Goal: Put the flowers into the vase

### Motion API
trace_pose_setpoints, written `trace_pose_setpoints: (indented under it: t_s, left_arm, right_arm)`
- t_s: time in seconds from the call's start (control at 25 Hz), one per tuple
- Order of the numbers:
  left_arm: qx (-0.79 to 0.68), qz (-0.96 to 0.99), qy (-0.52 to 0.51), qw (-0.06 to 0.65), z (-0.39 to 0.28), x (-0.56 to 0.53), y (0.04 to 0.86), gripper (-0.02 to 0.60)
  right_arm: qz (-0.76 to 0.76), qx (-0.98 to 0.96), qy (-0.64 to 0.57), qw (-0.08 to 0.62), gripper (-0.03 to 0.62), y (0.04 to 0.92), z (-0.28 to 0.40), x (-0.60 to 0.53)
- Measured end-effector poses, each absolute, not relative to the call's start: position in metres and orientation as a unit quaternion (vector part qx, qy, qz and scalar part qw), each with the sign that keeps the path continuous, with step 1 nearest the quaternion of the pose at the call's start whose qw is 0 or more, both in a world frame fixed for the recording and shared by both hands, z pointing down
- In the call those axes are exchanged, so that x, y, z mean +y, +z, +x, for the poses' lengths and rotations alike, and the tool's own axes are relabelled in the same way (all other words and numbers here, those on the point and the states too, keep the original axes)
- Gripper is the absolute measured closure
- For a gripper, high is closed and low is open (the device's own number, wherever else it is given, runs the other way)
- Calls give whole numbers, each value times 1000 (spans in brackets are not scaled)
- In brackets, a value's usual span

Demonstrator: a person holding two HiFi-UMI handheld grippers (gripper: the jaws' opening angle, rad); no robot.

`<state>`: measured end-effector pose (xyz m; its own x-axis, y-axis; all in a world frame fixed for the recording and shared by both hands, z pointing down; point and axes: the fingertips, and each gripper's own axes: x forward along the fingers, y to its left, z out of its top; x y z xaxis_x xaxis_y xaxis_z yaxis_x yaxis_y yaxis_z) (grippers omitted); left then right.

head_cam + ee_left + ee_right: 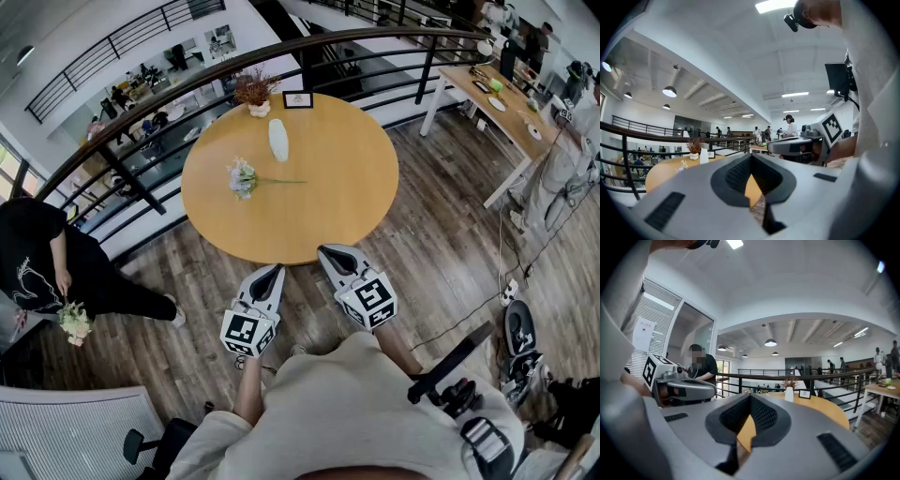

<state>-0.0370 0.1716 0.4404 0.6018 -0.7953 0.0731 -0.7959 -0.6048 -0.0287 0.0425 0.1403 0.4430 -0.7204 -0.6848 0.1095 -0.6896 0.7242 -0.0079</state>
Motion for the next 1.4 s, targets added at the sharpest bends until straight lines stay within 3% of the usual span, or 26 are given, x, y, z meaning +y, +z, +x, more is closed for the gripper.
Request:
trace_pose_setpoints:
  t_s: [1.4]
  left_arm:
    - [-485,872,69,13,-4,175,454,575]
  right_arm:
    - [338,-938,62,34,585,464,90,148]
